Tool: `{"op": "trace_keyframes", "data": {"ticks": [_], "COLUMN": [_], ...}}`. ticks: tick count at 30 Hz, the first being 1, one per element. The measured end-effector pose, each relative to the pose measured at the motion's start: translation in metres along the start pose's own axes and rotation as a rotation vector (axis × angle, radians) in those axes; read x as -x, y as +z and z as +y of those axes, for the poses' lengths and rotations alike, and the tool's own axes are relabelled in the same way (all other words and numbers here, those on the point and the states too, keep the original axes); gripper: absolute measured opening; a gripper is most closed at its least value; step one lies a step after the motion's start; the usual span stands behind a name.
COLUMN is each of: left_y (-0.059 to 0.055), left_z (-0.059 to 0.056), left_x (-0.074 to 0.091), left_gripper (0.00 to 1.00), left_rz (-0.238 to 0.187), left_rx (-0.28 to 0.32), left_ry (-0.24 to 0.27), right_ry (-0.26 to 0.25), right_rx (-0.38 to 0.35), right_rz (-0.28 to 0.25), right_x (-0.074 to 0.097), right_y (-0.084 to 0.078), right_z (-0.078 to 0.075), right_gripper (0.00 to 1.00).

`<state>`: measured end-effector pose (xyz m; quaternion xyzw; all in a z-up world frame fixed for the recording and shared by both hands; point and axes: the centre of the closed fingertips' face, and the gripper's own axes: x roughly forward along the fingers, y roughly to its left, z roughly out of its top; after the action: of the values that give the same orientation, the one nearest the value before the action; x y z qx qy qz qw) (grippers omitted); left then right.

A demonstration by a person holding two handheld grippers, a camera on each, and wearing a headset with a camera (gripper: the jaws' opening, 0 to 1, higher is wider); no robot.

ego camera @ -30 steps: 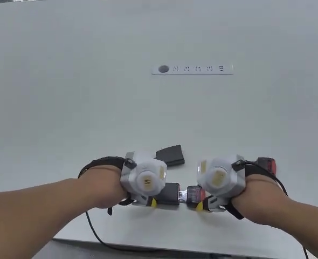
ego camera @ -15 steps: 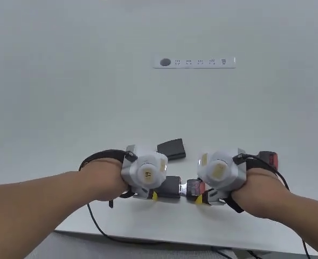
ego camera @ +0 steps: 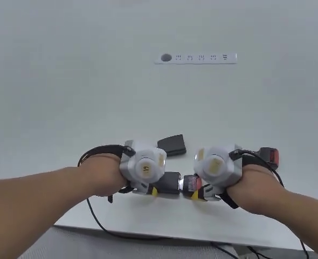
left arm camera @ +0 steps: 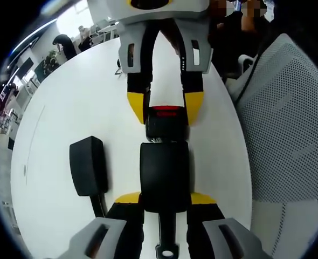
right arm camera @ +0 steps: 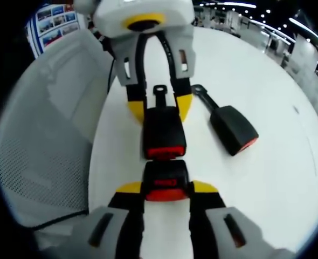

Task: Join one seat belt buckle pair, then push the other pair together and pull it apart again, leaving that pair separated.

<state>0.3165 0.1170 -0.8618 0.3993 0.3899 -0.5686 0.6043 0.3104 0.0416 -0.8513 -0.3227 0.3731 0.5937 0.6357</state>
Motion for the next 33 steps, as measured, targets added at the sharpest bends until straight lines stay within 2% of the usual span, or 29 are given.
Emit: {"op": "trace_keyframes", "data": {"ticks": [7,10,17,22,33], "left_y": [-0.0017,-0.0032,-0.0037,-0.0039,-0.0026], "left_z": [0.0012,0.0018,0.0006,0.0004,-0.0011], "left_x": [-0.0017,-0.0008,0.0009,0.0008,0.0003], "left_gripper": [0.3,0.3,0.3,0.29,0.29], "left_rz": [0.012,0.003,-0.02,-0.024,-0.023], "left_rx": [-0.004,0.032,0.014,0.032,0.031], "left_ry": [0.0,0.013,0.019,0.023,0.012], "right_ry": [-0.002,-0.008,0.003,0.008,0.013], "right_rx": [0.007,0.007,0.046,0.043,0.037], "right_rz": [0.009,0.006,0.004,0.002,0.001], "right_x": [-0.0011,-0.0006,-0.0014,-0.002,-0.0022], "right_y": [-0.0009,-0.0011,-0.0047,-0.0061,-0.0062], "right_z": [-0.0001,0.0002,-0.0024,-0.0027,-0.0029], "right_gripper": [0.29,0.3,0.29,0.29,0.3]}}
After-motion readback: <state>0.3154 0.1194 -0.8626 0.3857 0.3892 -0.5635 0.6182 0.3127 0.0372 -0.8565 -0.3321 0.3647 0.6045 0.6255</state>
